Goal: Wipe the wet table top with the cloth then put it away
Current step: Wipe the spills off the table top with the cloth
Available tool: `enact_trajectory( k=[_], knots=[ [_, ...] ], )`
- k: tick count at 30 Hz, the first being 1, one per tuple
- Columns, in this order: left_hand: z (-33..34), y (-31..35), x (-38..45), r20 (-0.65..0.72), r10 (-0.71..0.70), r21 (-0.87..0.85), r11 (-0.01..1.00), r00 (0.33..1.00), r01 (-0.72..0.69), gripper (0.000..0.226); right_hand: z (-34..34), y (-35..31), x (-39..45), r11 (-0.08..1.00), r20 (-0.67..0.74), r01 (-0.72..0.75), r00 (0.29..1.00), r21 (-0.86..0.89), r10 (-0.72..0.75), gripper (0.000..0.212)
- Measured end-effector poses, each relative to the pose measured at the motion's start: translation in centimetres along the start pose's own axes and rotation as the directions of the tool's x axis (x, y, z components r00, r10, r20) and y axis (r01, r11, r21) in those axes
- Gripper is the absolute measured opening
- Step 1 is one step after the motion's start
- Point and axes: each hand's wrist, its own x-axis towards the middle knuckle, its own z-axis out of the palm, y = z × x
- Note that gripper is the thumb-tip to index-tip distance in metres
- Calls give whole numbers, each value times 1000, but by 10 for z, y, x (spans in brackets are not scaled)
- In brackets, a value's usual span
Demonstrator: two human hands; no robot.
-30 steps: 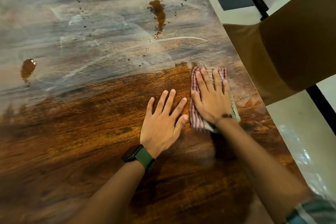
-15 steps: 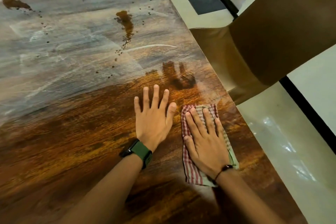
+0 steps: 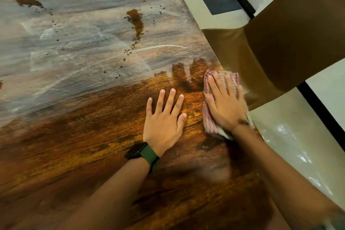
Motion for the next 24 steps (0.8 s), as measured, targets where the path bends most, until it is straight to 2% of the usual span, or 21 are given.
enact_trajectory(
  k=[4, 7, 10, 14, 19, 22, 24],
  knots=[
    [-1, 1, 0, 1, 3, 6, 1000, 1000, -3, 57, 12, 40, -134, 998, 3, -58, 998, 7, 58, 61],
    [0, 2, 0, -4, 0, 16, 1000, 1000, 0, 57, 16, 49, -159, 997, 67, -75, 995, -15, 76, 60],
    [0, 3, 1, -11, -8, 5, 1000, 1000, 8, 56, 11, 42, -108, 999, 22, 5, 1000, -33, -4, 63],
    [2, 4, 3, -4, -5, 16, 1000, 1000, 6, 55, 0, 13, 6, 997, -32, 71, 997, -27, -72, 68],
    [1, 4, 5, 23, 5, 12, 1000, 1000, -5, 54, -14, -26, 139, 994, -4, 105, 994, -6, -105, 57],
    [-3, 2, 5, 64, 10, -19, 1000, 998, -9, 53, -22, -45, 180, 997, 20, 78, 997, 9, -78, 56],
    [-11, -3, 3, 86, 32, -49, 998, 996, -28, 53, -23, -49, 174, 997, 32, 79, 996, -2, -79, 56]
  ],
)
